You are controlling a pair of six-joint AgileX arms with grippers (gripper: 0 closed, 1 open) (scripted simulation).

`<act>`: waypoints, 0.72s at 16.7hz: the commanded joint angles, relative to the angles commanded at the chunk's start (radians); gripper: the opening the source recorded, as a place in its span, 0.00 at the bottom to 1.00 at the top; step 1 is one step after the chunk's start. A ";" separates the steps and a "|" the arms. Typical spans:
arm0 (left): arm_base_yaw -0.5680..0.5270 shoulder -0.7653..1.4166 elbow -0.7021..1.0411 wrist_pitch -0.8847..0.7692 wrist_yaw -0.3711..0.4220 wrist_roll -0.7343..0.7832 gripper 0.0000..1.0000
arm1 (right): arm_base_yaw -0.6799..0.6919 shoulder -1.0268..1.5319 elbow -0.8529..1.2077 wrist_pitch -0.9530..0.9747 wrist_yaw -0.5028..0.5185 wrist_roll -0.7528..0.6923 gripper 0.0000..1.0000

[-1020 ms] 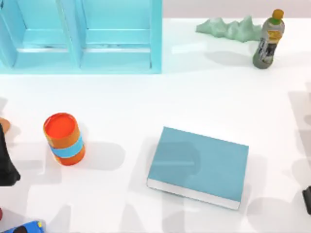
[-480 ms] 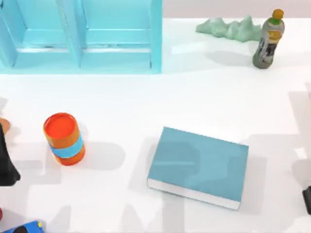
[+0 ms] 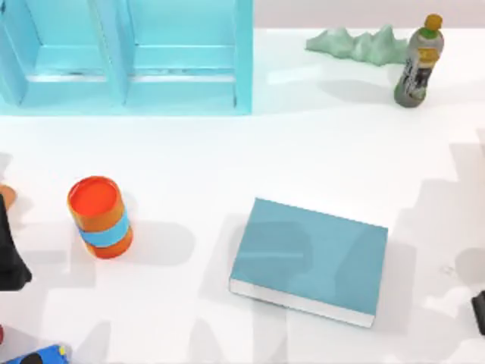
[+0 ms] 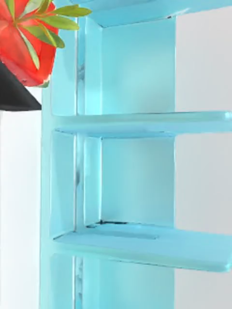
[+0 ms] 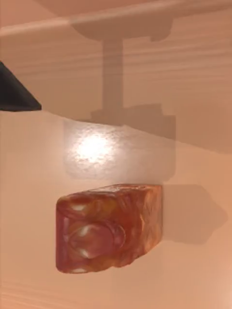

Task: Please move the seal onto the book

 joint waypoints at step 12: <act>0.000 0.000 0.000 0.000 0.000 0.000 1.00 | 0.003 0.033 -0.157 0.190 0.000 0.004 1.00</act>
